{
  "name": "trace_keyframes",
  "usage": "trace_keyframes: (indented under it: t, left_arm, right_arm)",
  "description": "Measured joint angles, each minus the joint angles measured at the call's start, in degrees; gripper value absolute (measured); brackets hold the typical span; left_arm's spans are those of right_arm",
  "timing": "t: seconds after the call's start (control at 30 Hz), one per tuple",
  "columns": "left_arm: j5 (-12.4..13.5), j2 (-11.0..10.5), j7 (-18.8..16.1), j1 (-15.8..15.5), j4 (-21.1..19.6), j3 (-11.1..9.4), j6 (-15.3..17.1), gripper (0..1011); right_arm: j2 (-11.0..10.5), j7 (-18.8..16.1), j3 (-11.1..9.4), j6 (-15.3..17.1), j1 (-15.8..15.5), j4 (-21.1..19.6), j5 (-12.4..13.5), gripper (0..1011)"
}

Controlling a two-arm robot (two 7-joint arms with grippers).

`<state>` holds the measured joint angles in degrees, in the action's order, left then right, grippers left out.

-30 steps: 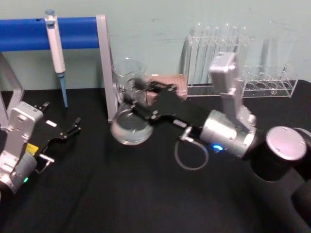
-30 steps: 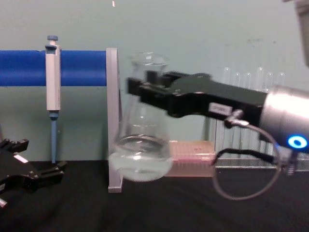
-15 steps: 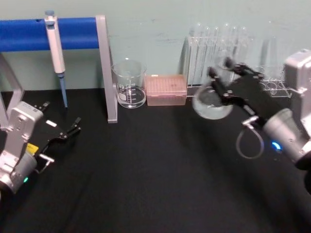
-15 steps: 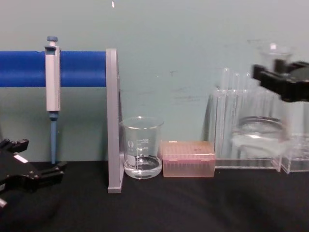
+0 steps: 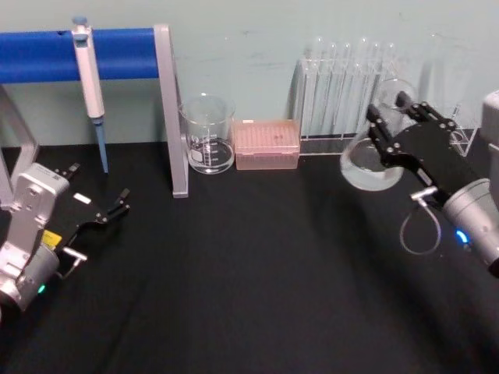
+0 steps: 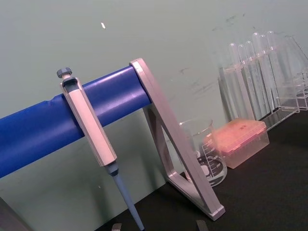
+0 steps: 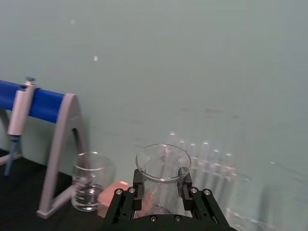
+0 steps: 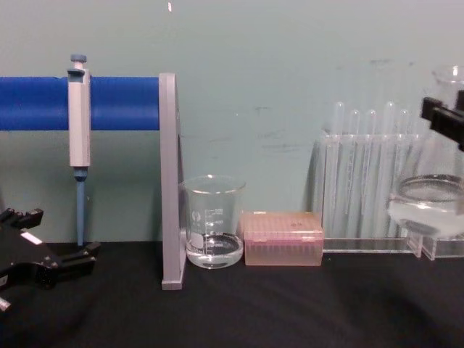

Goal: Grasp the erlenmeyer flask with one hand, shake it three times, then place it back.

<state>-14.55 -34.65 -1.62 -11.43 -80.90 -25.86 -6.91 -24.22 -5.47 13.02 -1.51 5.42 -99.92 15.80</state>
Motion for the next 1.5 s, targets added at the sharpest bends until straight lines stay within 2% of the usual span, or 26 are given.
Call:
trace_keyframes:
  t: [0.23, 0.57, 0.8, 0.97, 1.1, 1.27, 1.37, 1.5]
  left_arm:
    - [0.00, 0.00, 0.00, 0.00, 0.00, 0.00, 0.00, 1001]
    - [0.00, 0.00, 0.00, 0.00, 0.00, 0.00, 0.00, 1001]
    - [0.00, 0.00, 0.00, 0.00, 0.00, 0.00, 0.00, 1001]
    - [0.00, 0.00, 0.00, 0.00, 0.00, 0.00, 0.00, 1001]
    - [0.00, 0.00, 0.00, 0.00, 0.00, 0.00, 0.00, 1001]
    - [0.00, 0.00, 0.00, 0.00, 0.00, 0.00, 0.00, 1001]
    - [0.00, 0.00, 0.00, 0.00, 0.00, 0.00, 0.00, 1001]
    - [0.00, 0.00, 0.00, 0.00, 0.00, 0.00, 0.00, 1001]
  right_arm:
    - [1.43, -4.96, 2.39, 0.24, 2.54, 2.16, 0.08, 457]
    - [4.72, -15.34, 8.88, 0.66, 7.96, 6.00, 0.52, 457]
    - [5.96, -19.70, 12.62, 0.92, 10.61, 7.81, 1.11, 457]
    - [6.04, -20.72, 13.79, 0.97, 11.45, 8.29, 1.50, 457]
    - [5.85, -20.35, 13.79, 0.97, 11.35, 8.23, 1.57, 457]
    - [4.98, -17.85, 12.07, 1.00, 9.97, 7.03, 1.48, 457]
    - [4.29, -15.89, 10.28, 1.20, 8.55, 5.93, 1.30, 457]
    - [3.11, -12.49, 6.77, 1.73, 5.72, 3.89, 0.59, 457]
